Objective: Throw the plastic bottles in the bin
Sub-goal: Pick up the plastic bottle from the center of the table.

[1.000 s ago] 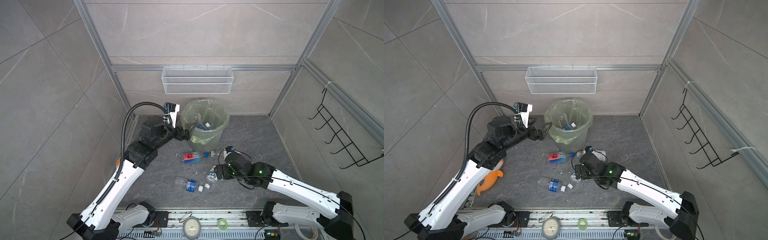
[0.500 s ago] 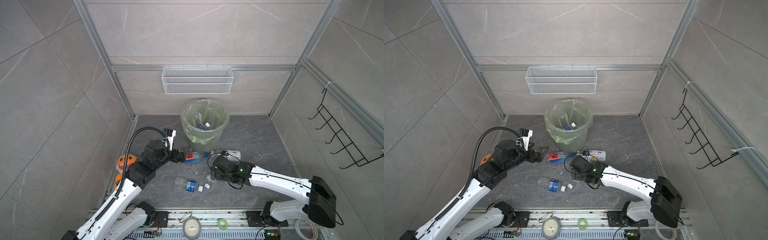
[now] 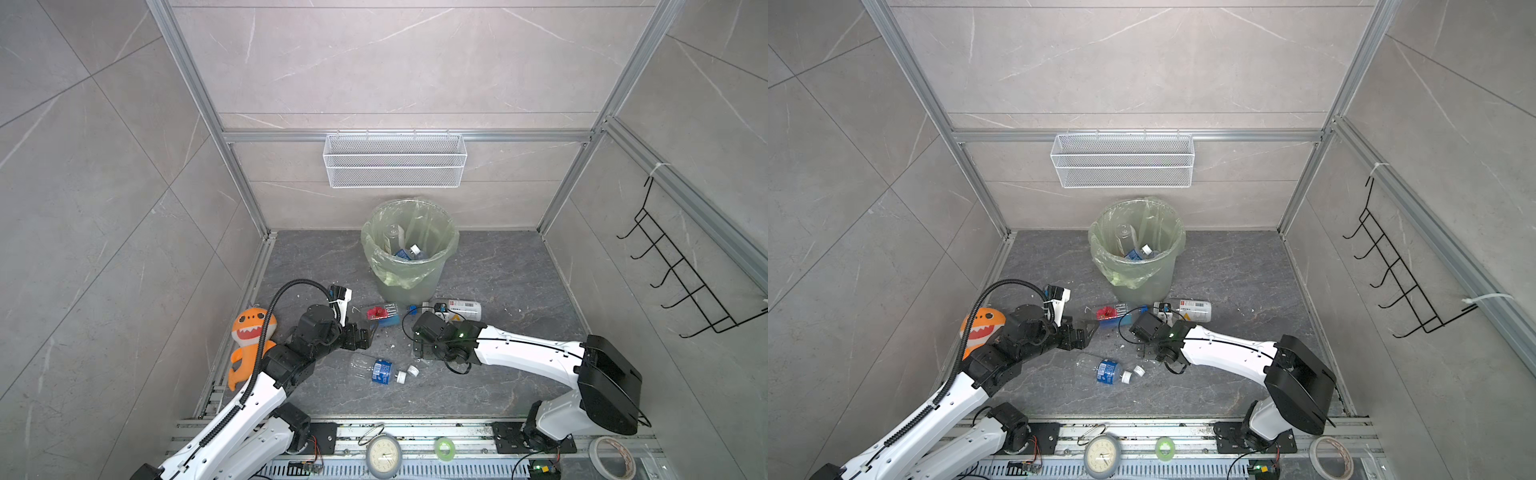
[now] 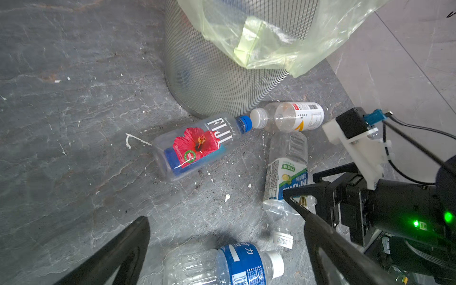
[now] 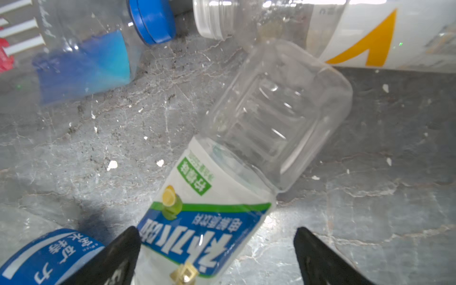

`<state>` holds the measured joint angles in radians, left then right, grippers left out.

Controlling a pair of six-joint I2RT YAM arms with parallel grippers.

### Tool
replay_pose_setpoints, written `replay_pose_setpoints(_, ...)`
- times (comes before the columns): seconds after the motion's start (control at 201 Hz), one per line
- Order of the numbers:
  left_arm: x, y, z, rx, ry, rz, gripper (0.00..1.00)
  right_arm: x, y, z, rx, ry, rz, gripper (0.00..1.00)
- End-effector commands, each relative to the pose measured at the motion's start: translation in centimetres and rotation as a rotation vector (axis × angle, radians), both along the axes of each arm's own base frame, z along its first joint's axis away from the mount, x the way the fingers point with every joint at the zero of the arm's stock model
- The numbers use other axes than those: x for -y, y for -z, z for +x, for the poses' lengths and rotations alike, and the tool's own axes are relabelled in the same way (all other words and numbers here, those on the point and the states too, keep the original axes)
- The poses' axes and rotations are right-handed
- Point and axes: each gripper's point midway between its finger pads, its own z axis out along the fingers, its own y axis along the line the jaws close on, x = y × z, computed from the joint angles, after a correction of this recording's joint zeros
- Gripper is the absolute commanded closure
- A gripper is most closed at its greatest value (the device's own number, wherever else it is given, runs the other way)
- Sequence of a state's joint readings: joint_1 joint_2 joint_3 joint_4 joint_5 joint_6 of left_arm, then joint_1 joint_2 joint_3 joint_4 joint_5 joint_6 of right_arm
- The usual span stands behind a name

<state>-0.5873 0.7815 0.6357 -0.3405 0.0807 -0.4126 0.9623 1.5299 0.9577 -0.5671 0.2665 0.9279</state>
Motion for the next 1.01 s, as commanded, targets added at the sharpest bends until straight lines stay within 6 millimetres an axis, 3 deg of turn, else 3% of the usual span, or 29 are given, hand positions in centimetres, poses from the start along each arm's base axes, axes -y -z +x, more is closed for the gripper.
replay_pose_setpoints(0.0,0.7,-1.3,0.6,0.040,-0.001,-0.050,0.00,-0.1,0.0,1.1,0.015,0.019,-0.003,0.01)
replay_pose_setpoints(0.179,1.1,0.0,0.8,0.020,0.001,-0.043,0.00,-1.1,0.0,1.6,0.013,0.011,0.026,0.01)
replay_pose_setpoints(0.403,1.4,0.4,1.1,0.013,0.008,-0.037,0.00,-0.5,0.8,2.0,0.004,0.001,-0.036,0.01)
replay_pose_setpoints(0.781,1.9,1.3,1.4,-0.015,0.014,-0.029,0.00,2.0,0.6,1.4,0.001,-0.077,-0.166,0.26)
replay_pose_setpoints(0.891,2.1,1.4,1.4,-0.016,0.015,-0.034,0.00,2.5,0.5,1.0,-0.007,-0.084,-0.177,0.23)
replay_pose_setpoints(1.005,2.2,1.7,1.5,-0.023,0.016,-0.029,0.00,2.7,0.9,0.5,-0.027,-0.102,-0.184,0.11)
